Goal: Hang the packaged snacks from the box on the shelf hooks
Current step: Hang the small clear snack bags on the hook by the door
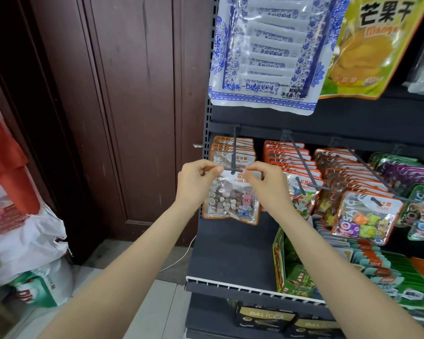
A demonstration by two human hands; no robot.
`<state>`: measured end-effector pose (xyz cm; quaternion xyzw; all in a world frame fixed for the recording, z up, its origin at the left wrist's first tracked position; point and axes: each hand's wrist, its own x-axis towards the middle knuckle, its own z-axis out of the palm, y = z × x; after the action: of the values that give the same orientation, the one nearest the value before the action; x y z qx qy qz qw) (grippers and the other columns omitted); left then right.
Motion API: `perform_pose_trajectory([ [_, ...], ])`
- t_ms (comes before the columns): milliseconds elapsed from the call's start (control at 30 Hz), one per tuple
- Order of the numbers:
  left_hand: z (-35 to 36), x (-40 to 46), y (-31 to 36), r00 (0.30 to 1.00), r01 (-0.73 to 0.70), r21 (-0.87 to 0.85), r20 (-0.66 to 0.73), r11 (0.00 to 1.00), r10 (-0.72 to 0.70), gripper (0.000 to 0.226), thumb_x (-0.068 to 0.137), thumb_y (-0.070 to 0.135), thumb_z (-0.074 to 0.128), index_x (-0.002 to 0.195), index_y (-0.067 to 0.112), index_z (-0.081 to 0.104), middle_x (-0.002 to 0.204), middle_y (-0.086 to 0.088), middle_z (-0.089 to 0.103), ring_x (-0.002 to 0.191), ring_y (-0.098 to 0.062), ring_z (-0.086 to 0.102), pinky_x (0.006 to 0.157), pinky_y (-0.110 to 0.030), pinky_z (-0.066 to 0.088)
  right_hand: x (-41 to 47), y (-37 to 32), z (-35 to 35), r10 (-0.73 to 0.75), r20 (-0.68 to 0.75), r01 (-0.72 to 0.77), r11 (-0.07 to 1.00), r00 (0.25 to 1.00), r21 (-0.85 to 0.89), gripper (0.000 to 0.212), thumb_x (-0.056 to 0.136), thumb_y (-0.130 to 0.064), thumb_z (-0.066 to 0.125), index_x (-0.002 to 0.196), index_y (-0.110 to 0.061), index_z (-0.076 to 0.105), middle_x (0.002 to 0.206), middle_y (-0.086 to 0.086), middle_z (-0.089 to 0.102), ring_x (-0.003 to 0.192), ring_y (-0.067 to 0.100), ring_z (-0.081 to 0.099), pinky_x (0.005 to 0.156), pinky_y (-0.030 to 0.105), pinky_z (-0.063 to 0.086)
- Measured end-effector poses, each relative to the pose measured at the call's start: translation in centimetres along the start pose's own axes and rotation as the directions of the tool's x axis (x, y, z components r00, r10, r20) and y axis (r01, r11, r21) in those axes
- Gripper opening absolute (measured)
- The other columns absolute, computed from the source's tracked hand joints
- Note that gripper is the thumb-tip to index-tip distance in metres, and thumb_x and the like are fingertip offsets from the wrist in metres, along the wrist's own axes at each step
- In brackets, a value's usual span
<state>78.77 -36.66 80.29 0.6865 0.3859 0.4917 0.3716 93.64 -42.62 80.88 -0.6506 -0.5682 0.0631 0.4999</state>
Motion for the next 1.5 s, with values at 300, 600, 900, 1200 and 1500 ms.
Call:
perform_pose_trajectory([
  [300,0.6,1.2,-1.1,0.996,-0.058,0.137,-0.064,0.989,0.067,0.007,0.084,0.019,0.068,0.090,0.021,0.066,0.079,0.008,0.066,0.076,-0.011,0.062,0.071,-0.025,0.050,0.7,0.5,0.9,-0.030,-0.058,0.018,0.982,0.998,-0.189,0.011,0.089,-0.018,0.060,0.095,-0.018,0.069,0.098,-0.005,0.067,0.092,0.009,0.059,0.068,0.022,0.045],
  [600,2.3,5.2,-1.0,0.994,-0.081,0.442,-0.033,0.893,0.107,0.014,0.091,0.015,0.057,0.097,0.021,0.067,0.105,0.002,0.063,0.090,-0.018,0.061,0.069,-0.031,0.047,5.0,0.9,2.3,-0.073,-0.099,0.023,0.900,0.992,-0.435,0.014,0.091,-0.012,0.058,0.100,-0.013,0.069,0.105,0.005,0.062,0.093,0.021,0.061,0.069,0.027,0.048],
  [900,1.5,1.8,-2.3,0.974,-0.108,0.502,-0.118,0.858,0.191,0.024,0.089,0.017,0.059,0.112,0.018,0.056,0.108,-0.001,0.059,0.101,-0.022,0.055,0.083,-0.044,0.047,1.3,0.4,0.6,-0.141,-0.073,0.090,0.876,0.987,-0.474,0.028,0.092,-0.015,0.056,0.119,-0.012,0.061,0.118,0.003,0.055,0.111,0.016,0.047,0.084,0.023,0.042],
  [1200,9.6,-12.7,-4.4,0.943,-0.109,0.362,0.331,0.926,-0.018,0.012,0.091,0.019,0.056,0.102,0.018,0.059,0.090,0.005,0.060,0.077,-0.008,0.056,0.071,-0.027,0.048,-15.6,8.8,-5.2,0.219,-0.012,-0.202,0.872,0.976,-0.446,0.023,0.093,-0.017,0.053,0.114,-0.019,0.062,0.111,-0.001,0.053,0.091,0.017,0.058,0.075,0.037,0.051],
  [1500,26.1,-29.4,-3.4,0.689,-0.118,0.312,0.709,0.943,-0.149,0.019,0.092,0.009,0.051,0.110,0.007,0.058,0.093,-0.001,0.058,0.080,-0.015,0.057,0.078,-0.028,0.048,-33.2,22.2,-17.3,0.589,0.029,-0.481,0.687,0.808,-0.545,0.023,0.088,-0.007,0.054,0.108,-0.011,0.065,0.110,0.010,0.058,0.106,0.027,0.055,0.076,0.031,0.046],
])
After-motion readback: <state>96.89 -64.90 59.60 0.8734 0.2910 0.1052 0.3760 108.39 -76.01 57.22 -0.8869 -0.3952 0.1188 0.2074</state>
